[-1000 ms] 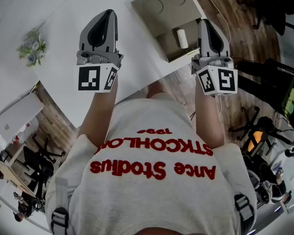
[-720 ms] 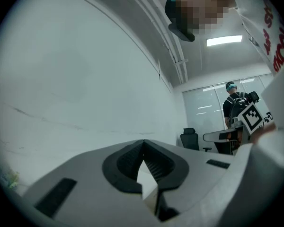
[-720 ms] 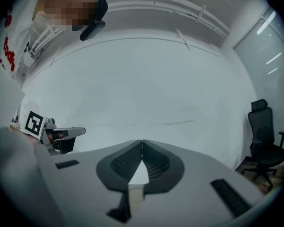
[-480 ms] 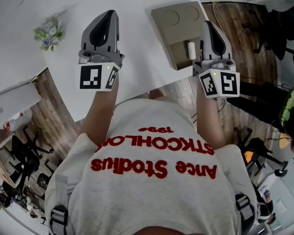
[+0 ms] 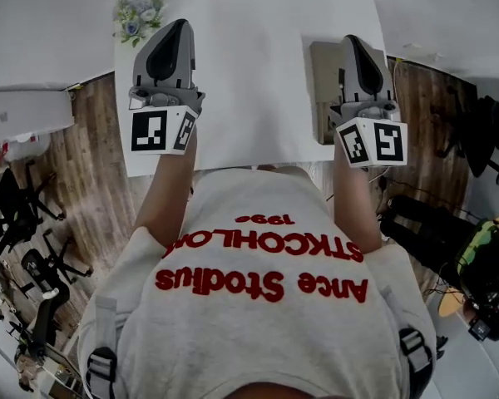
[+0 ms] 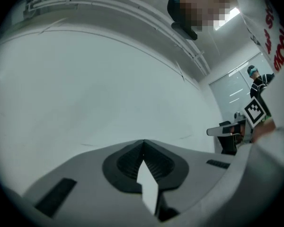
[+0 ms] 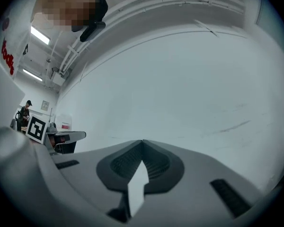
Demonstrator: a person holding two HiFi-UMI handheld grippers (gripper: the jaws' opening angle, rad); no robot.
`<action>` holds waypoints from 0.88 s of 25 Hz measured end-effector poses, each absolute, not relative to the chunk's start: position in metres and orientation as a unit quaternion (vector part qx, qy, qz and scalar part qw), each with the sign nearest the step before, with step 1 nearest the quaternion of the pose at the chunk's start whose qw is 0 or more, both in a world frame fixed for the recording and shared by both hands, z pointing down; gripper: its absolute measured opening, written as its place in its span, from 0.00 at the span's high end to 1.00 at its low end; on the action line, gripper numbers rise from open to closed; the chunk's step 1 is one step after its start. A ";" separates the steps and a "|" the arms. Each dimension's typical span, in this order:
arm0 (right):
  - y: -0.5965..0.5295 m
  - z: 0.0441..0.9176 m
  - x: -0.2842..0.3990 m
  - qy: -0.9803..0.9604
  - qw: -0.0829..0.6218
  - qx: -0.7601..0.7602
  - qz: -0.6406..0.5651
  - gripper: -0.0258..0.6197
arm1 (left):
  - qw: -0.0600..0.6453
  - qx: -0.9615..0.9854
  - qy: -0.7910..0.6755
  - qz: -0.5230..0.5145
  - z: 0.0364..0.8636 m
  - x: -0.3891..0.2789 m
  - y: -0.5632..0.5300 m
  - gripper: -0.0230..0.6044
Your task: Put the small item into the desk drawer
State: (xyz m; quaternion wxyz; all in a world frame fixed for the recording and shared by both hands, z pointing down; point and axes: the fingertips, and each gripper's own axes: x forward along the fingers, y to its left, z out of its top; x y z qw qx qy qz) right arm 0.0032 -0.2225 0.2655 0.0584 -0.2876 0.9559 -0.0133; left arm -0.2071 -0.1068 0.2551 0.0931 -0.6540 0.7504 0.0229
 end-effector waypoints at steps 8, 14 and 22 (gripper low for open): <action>-0.198 0.250 -0.057 0.973 0.080 -0.216 0.002 0.95 | 0.106 -0.596 0.796 0.018 0.250 -0.247 -0.048 0.95; -0.202 0.249 -0.070 0.975 0.083 -0.204 0.006 0.95 | 0.107 -0.580 0.808 0.018 0.251 -0.260 -0.044 0.95; -0.212 0.251 -0.066 0.974 0.085 -0.210 0.001 0.95 | 0.100 -0.580 0.808 0.023 0.255 -0.261 -0.052 0.95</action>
